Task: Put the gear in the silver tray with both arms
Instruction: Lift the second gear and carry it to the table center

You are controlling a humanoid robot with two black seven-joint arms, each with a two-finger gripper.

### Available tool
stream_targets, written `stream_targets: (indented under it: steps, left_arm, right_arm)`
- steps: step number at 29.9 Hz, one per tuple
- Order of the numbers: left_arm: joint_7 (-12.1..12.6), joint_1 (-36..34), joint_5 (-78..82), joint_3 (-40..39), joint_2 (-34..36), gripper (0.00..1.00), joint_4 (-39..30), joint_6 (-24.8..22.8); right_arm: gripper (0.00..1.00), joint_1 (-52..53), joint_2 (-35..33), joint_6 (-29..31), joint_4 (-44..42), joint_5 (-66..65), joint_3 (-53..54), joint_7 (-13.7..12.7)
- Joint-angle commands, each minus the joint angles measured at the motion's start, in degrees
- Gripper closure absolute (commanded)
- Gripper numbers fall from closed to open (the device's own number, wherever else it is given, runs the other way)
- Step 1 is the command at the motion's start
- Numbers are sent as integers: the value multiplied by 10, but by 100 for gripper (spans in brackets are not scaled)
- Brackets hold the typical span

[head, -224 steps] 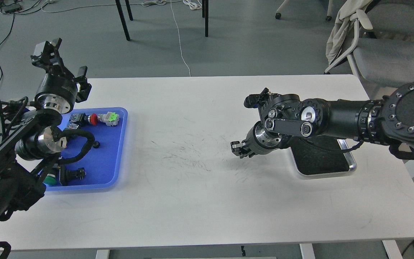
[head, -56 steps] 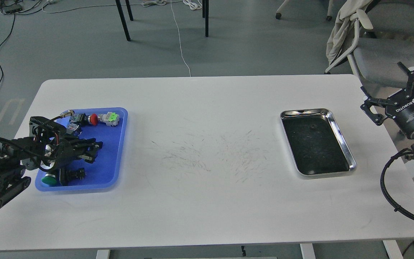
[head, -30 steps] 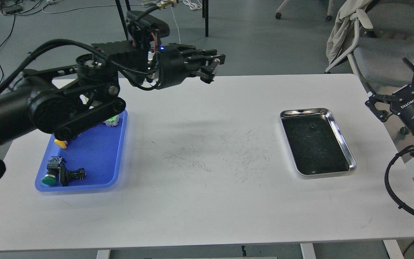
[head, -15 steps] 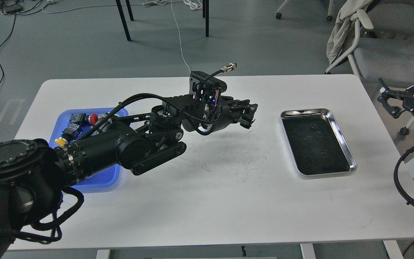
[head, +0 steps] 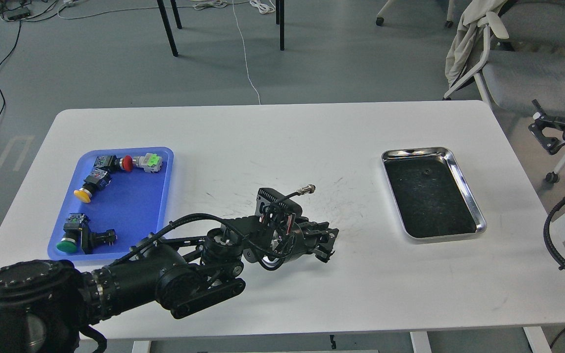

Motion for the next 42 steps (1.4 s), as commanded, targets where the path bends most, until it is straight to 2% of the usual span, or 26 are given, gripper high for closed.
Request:
stream_targets:
  steps: [1,9,19,22,29,36,42]
  left_arm:
    - [7,2,2,0,0,94,-3,1]
    - [21,1,0,0,0,94,-12,11]
    - [26,1,-1,0,0,91,-21,31]
    - [26,1,-2,0,0,81,-21,36]
    - [25,1,-6,0,0,66,-22,57]
    - [25,1,-29,0,0,43,-36,65]
    - [25,0,-35,0,0,35,-36,74]
  right_arm:
    - [5,0,0,1,0,0,1,1]
    - [5,0,1,2,0,0,4,3]
    - [4,-1,5,2,0,0,4,3]
    - [4,-2,5,2,0,0,3,3]
    - [4,-2,5,2,-1,0,4,4]
    - [4,-2,5,1,-1,-1,3,4]
    - [4,-3,6,2,-1,0,3,4]
